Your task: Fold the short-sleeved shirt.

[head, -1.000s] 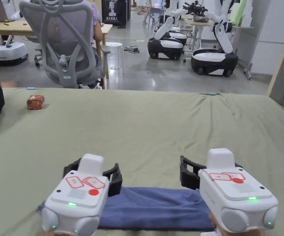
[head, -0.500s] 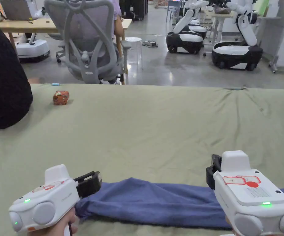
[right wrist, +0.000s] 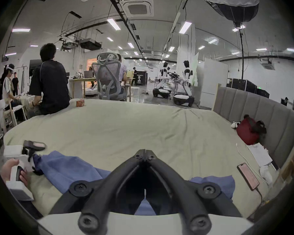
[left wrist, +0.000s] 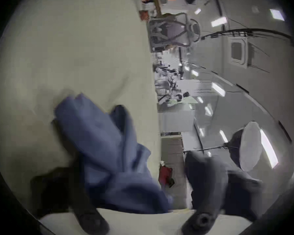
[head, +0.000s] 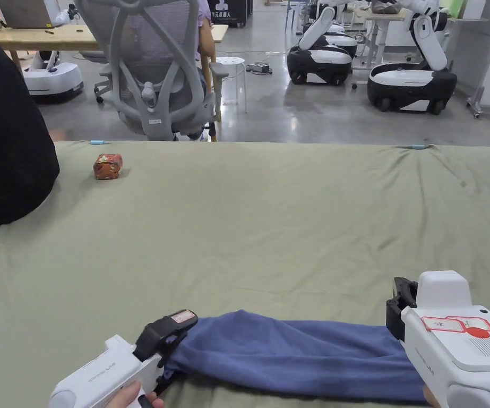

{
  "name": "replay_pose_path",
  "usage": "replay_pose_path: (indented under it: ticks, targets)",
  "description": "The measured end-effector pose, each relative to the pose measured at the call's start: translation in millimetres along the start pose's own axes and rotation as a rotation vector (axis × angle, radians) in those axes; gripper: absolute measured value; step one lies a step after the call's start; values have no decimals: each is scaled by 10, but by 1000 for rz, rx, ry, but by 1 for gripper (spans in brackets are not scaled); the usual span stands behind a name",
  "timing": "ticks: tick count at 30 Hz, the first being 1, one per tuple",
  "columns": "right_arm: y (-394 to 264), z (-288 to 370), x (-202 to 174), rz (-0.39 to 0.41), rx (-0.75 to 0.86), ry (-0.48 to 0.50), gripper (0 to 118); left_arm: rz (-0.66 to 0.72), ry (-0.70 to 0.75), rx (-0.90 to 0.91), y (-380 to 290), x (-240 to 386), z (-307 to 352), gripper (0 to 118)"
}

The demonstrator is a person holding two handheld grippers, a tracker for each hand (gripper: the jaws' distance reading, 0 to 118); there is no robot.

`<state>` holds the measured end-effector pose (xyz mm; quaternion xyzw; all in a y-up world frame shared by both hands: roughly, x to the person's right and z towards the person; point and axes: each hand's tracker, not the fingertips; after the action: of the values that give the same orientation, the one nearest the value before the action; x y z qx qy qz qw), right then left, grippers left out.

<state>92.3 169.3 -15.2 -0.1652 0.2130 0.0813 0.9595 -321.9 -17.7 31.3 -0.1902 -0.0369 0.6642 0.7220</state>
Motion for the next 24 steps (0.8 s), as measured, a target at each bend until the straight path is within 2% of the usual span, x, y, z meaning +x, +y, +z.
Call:
replay_pose_path:
  ticks: [1, 3, 4, 8, 10, 12, 14, 17, 20, 22, 24]
  targets:
    - [-7, -2, 18, -2, -3, 2, 0, 3, 80, 0, -1, -8, -48, 10]
    - [-23, 2, 25, 1, -6, -3, 0, -30, 205, -43, 17, -45, -86, 10]
    - [-28, 2, 42, 3, -8, -4, 0, -77, 134, -28, -159, 197, -27, 10]
    - [-41, 27, 82, 15, -10, -5, 0, -273, 284, 186, 32, 500, 301, 9]
    - [-48, 32, 116, 16, -11, -2, 0, -491, 413, 247, 9, 704, 342, 9]
    - [-50, 39, 149, 17, -11, -1, 0, -852, 581, 170, -188, 945, 214, 9]
    - [-59, 52, 182, 20, -9, 1, 0, -1115, 586, 161, -610, 1221, 45, 9]
    - [-84, 91, 258, 15, -10, -2, 0, -1362, 533, 88, -1329, 1556, -308, 9]
    - [-144, 161, 354, -21, -20, -12, 0, -1491, 533, -78, -1897, 1574, -783, 9]
    - [-199, 203, 420, -33, -31, -13, 0, -1572, 616, -151, -2226, 1444, -1111, 9]
    - [-244, 238, 482, -36, -40, -16, 0, -1519, 686, -249, -2297, 1243, -1342, 9]
